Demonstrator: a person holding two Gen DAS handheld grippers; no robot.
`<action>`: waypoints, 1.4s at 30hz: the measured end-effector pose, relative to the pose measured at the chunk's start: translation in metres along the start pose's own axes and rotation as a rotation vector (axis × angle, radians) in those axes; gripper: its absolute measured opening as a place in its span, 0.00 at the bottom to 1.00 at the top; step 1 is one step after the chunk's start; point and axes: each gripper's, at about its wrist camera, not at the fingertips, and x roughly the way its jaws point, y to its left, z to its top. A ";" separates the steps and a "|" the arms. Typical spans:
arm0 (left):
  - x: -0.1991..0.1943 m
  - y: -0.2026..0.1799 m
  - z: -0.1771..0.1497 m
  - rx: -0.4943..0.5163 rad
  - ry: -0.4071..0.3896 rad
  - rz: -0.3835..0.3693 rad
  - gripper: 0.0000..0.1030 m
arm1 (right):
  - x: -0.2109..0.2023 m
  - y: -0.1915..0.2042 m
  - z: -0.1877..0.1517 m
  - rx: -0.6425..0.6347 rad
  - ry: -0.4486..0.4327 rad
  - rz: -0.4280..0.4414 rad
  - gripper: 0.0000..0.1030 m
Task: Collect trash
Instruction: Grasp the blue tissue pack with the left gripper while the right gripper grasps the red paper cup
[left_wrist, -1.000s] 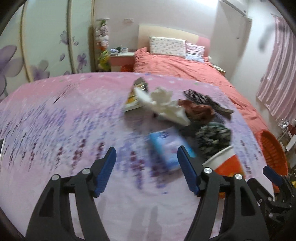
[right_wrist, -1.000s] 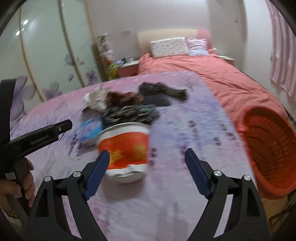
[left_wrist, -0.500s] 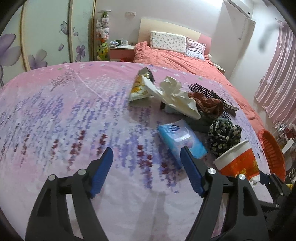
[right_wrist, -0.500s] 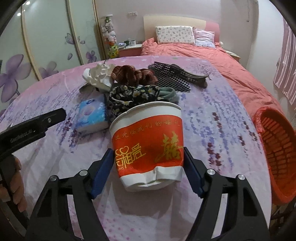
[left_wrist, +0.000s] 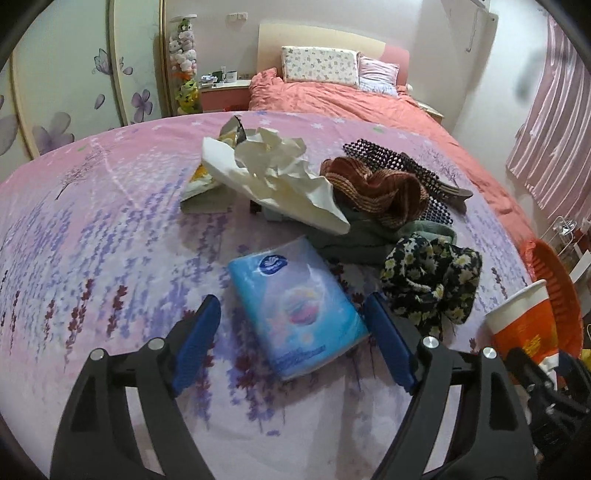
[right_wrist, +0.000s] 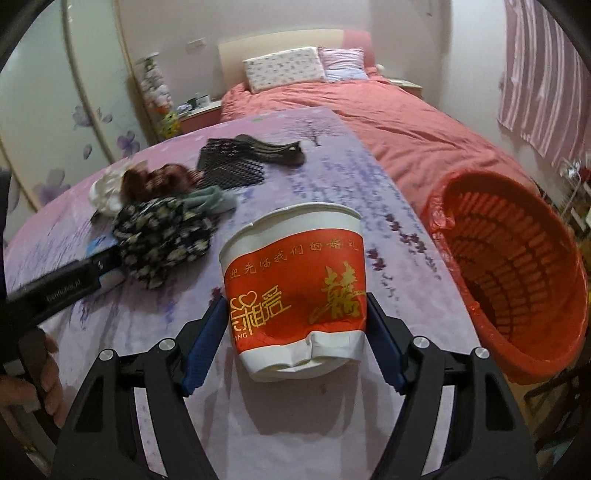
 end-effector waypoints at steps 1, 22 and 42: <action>0.002 0.000 0.001 -0.002 0.002 0.000 0.73 | 0.001 -0.002 0.001 0.010 0.002 0.003 0.70; 0.000 0.056 0.006 -0.013 -0.004 0.030 0.61 | 0.024 0.007 0.014 -0.022 0.039 0.038 0.72; 0.009 0.046 0.015 0.004 0.001 0.035 0.61 | 0.024 0.005 0.017 -0.040 0.024 0.008 0.72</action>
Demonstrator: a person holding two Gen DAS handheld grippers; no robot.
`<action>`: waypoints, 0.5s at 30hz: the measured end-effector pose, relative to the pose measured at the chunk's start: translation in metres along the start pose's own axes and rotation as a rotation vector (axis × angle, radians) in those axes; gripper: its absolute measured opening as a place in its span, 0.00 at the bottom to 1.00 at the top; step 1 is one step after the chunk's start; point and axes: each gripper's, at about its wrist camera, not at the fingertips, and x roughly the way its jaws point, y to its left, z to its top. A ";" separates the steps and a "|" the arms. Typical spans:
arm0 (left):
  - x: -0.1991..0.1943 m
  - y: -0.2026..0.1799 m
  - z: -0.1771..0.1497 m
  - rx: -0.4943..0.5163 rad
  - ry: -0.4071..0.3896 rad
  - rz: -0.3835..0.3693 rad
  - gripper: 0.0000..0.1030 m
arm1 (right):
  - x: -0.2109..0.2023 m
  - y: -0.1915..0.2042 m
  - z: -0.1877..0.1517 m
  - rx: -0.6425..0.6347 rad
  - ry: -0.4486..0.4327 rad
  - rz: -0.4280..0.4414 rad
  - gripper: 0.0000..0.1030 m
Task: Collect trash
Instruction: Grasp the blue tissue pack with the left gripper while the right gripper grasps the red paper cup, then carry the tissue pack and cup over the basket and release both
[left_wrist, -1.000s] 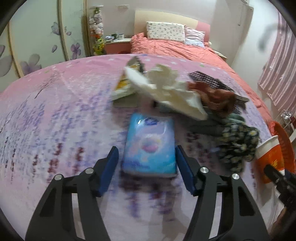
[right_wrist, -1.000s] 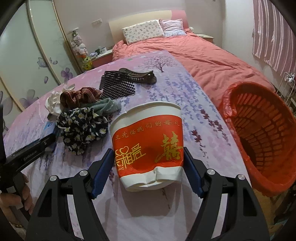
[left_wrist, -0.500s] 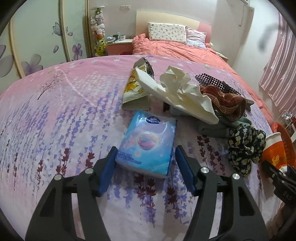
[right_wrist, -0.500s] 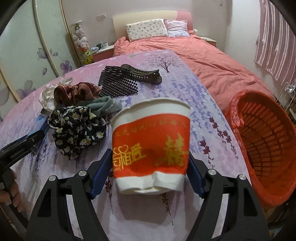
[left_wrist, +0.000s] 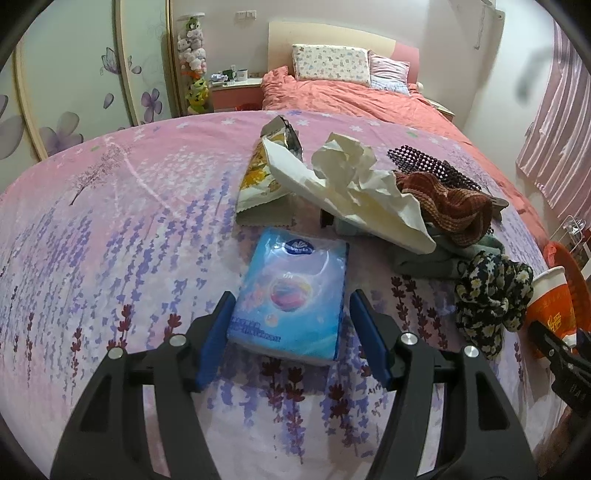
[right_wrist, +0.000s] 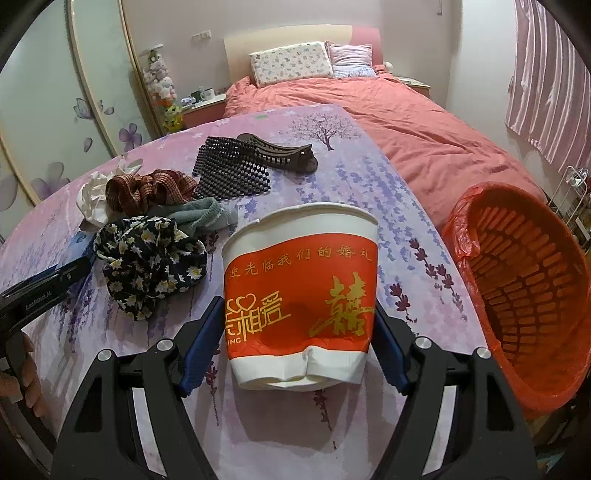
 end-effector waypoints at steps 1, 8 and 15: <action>0.000 -0.001 0.001 0.001 0.000 -0.001 0.61 | 0.000 0.000 0.000 0.001 -0.001 0.001 0.72; 0.000 0.000 0.002 0.012 -0.008 -0.016 0.49 | -0.005 -0.003 -0.001 0.006 -0.011 0.031 0.70; -0.016 0.001 -0.005 0.025 -0.049 -0.001 0.49 | -0.024 -0.006 0.002 0.018 -0.054 0.051 0.70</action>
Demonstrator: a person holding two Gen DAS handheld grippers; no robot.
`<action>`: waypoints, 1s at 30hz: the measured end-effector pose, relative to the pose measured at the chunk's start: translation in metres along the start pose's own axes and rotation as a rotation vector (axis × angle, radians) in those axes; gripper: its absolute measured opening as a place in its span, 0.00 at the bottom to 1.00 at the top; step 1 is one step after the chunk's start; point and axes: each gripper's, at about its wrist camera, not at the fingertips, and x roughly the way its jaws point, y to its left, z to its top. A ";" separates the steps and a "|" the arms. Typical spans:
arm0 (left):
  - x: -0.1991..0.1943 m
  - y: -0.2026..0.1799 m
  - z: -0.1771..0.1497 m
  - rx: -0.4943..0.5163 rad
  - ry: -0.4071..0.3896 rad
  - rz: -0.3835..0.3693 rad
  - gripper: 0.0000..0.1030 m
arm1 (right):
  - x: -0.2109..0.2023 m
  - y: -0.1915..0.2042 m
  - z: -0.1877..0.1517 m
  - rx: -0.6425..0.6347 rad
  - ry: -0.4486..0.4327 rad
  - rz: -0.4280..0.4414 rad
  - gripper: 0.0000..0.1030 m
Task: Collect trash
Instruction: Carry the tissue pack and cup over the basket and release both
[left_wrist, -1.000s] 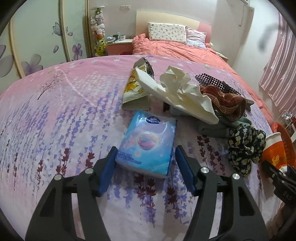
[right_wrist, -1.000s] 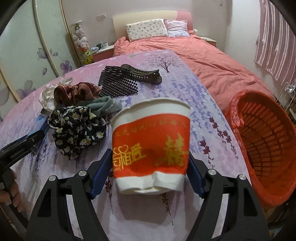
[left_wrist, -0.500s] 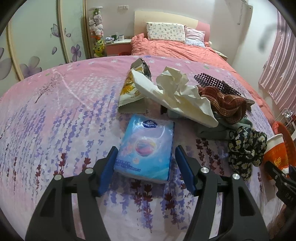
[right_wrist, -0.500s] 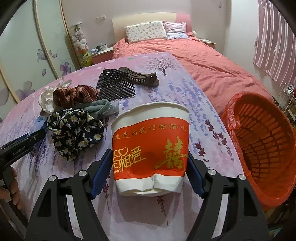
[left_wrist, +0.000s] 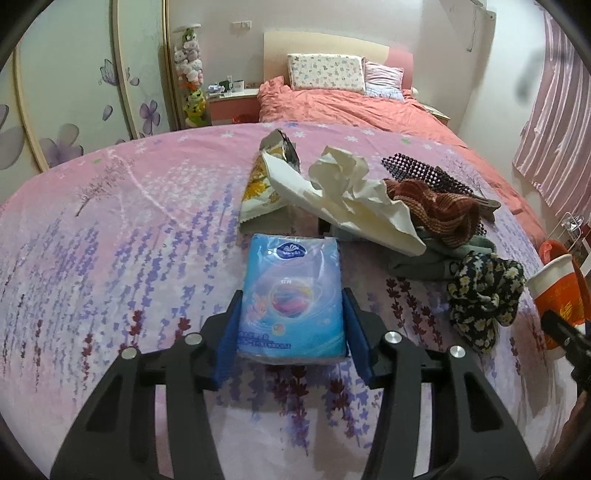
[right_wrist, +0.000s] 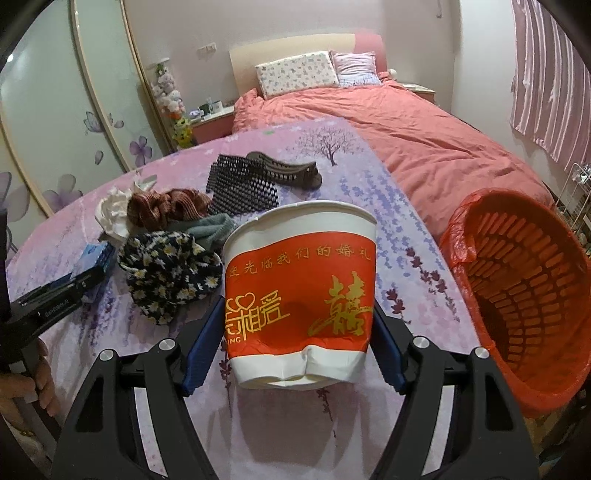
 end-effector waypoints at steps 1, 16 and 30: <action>-0.004 0.001 0.000 -0.003 -0.006 0.000 0.49 | -0.002 0.000 0.001 0.000 -0.007 0.002 0.70; -0.088 -0.046 0.021 0.044 -0.165 -0.092 0.49 | -0.069 -0.015 0.016 0.019 -0.184 0.004 0.70; -0.135 -0.142 0.024 0.165 -0.240 -0.251 0.49 | -0.103 -0.066 0.016 0.098 -0.295 -0.065 0.70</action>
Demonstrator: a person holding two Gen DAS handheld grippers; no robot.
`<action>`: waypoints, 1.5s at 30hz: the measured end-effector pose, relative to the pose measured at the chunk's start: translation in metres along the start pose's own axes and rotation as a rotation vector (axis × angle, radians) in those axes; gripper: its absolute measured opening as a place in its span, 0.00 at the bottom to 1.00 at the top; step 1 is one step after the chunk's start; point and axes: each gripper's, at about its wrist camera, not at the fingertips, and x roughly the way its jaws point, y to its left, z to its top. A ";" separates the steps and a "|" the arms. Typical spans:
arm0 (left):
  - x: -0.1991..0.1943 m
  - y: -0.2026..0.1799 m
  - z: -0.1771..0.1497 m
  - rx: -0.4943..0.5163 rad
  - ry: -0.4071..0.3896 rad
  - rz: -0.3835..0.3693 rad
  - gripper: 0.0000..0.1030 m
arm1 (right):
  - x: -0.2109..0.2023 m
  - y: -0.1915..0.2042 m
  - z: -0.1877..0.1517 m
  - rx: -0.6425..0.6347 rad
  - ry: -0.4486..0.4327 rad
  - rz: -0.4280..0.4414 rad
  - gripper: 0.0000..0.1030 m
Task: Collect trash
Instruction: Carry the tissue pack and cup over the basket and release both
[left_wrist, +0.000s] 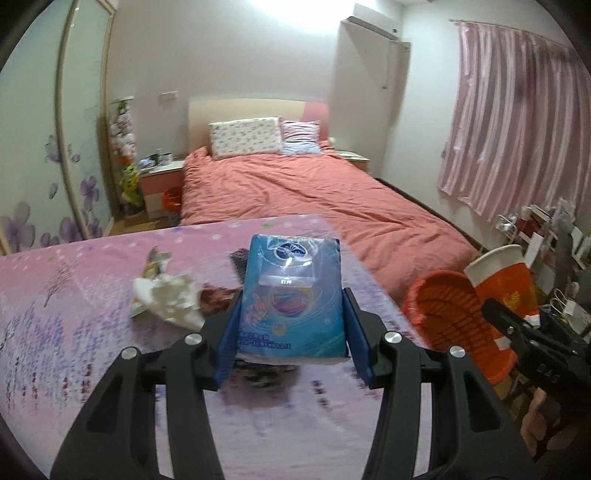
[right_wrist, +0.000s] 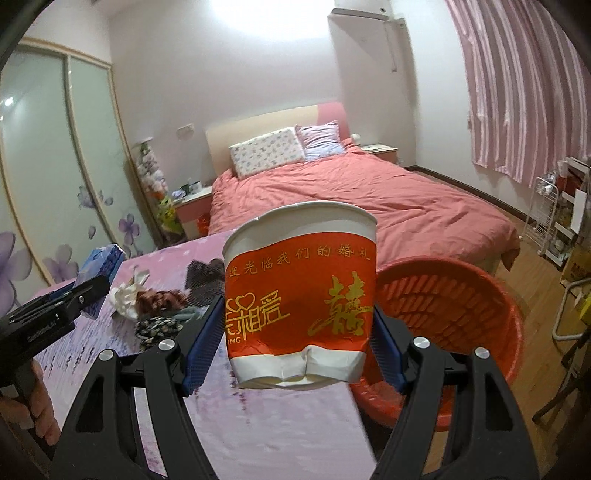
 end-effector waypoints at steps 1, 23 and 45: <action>0.001 -0.008 0.001 0.007 -0.001 -0.012 0.49 | -0.001 -0.005 0.000 0.007 -0.004 -0.008 0.70; 0.062 -0.152 -0.010 0.145 0.069 -0.220 0.49 | 0.008 -0.107 0.001 0.158 -0.024 -0.143 0.70; 0.145 -0.185 -0.040 0.203 0.191 -0.204 0.68 | 0.041 -0.160 -0.010 0.289 0.044 -0.122 0.78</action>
